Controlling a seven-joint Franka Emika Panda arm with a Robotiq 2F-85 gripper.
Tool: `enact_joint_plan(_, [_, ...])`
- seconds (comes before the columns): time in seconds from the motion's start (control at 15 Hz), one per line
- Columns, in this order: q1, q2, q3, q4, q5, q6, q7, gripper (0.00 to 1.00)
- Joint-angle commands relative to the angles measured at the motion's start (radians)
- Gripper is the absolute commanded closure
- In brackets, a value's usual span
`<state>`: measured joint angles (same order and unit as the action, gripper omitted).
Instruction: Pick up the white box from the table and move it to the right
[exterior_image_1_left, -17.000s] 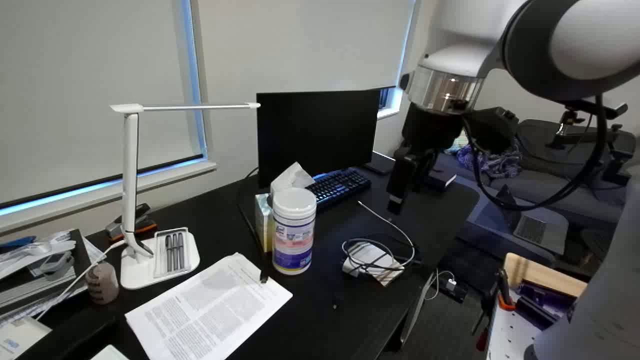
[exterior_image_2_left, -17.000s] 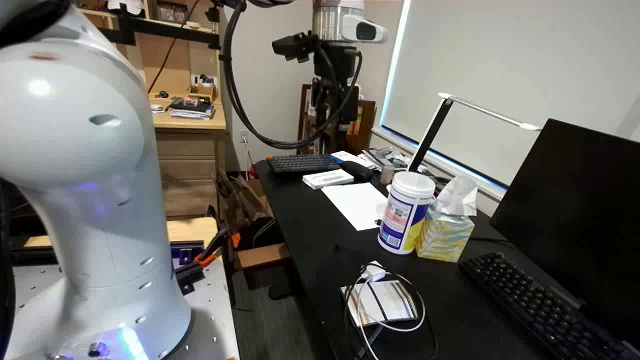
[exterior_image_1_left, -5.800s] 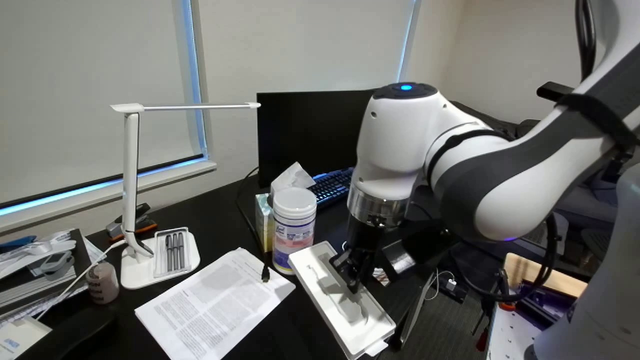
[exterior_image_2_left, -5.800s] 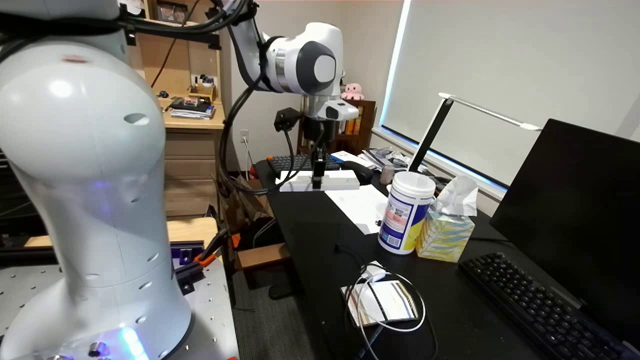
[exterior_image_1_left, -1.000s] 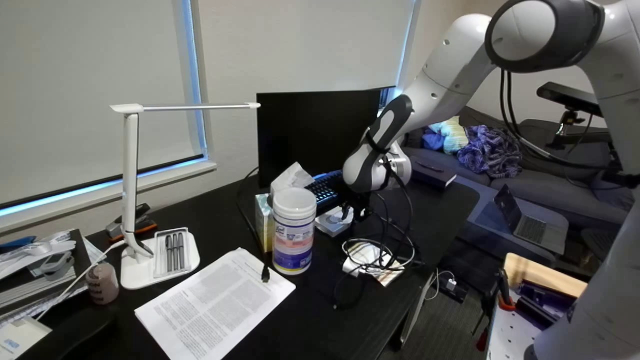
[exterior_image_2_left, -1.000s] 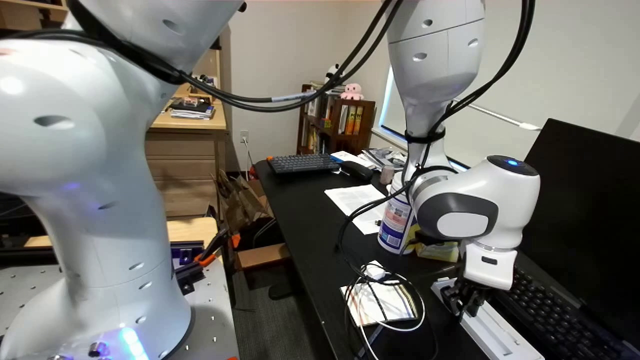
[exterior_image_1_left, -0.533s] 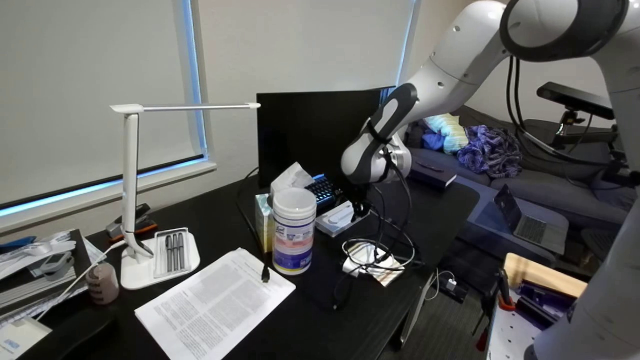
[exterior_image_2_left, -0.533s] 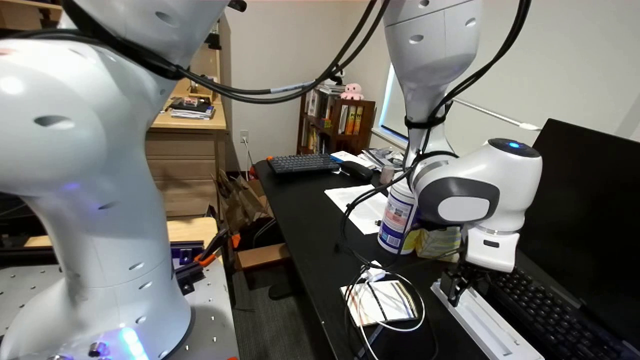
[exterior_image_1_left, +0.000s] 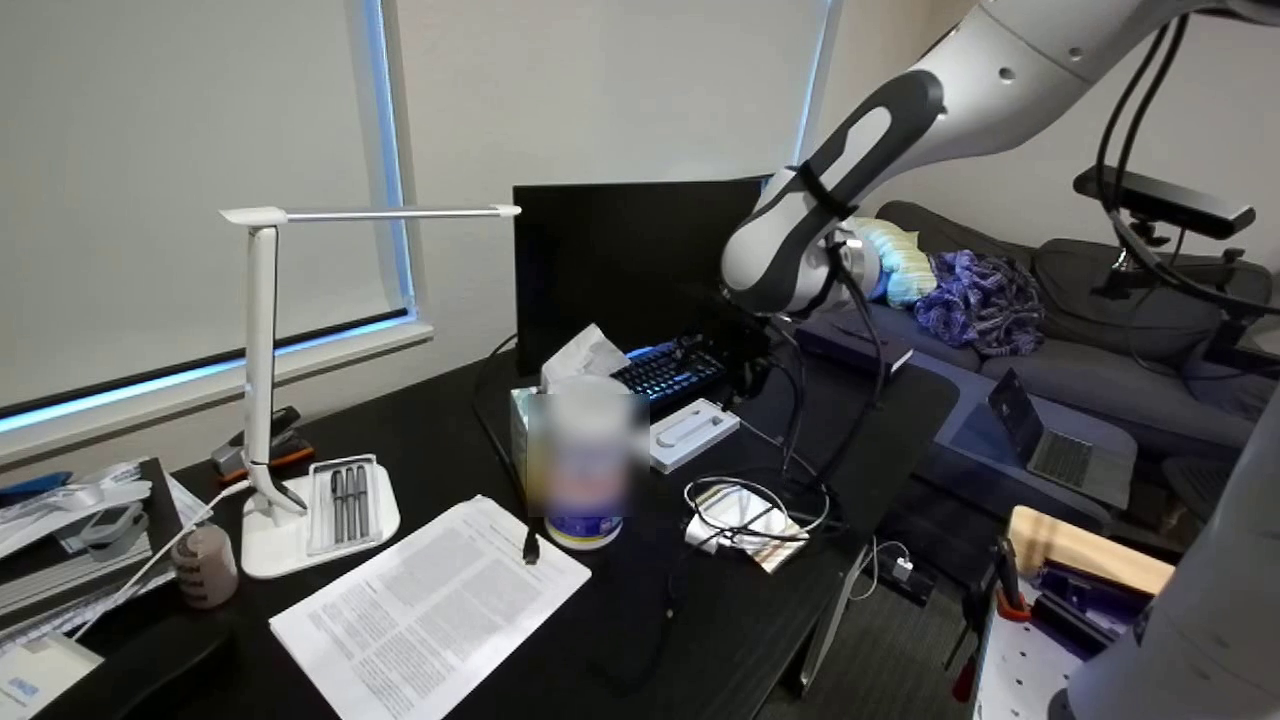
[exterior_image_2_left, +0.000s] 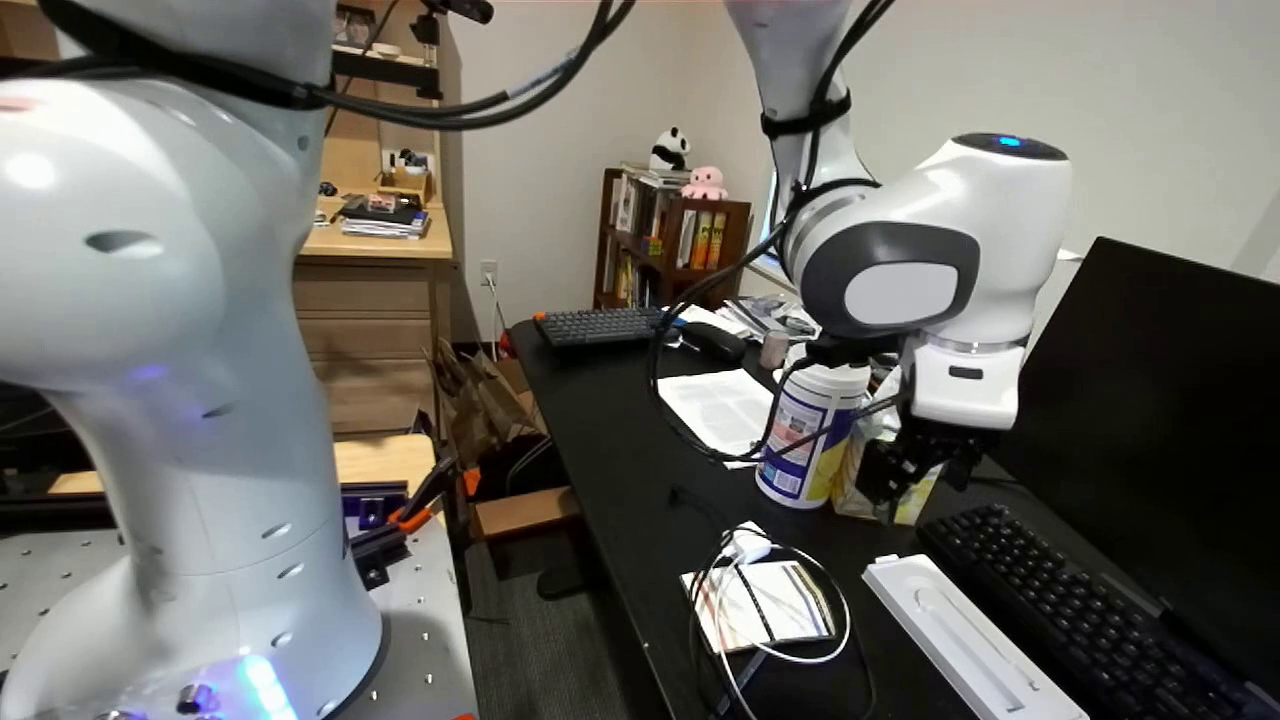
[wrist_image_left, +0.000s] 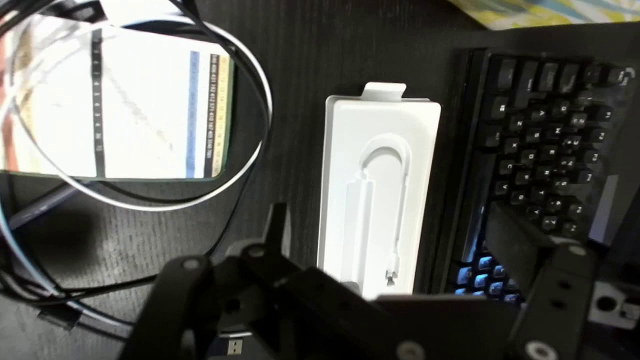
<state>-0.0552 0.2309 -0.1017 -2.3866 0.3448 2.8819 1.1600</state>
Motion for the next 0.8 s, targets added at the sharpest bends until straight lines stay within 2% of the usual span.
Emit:
enact_joint_plan(0.0, [0.035,-0.215,-0.076,-0.150,-0.157,-0.100,0.027,0.00])
enact_joint_plan(0.13, [0.018,-0.302,-0.078,-0.193,-0.272,-0.156,0.045,0.00])
enact_joint_plan(0.27, [-0.001,-0.408,-0.039,-0.238,-0.255,-0.271,-0.083,0.00])
enact_joint_plan(0.47, [0.019,-0.528,0.004,-0.295,-0.209,-0.385,-0.199,0.00])
enact_joint_plan(0.73, [0.049,-0.600,0.085,-0.331,-0.215,-0.485,-0.297,0.00])
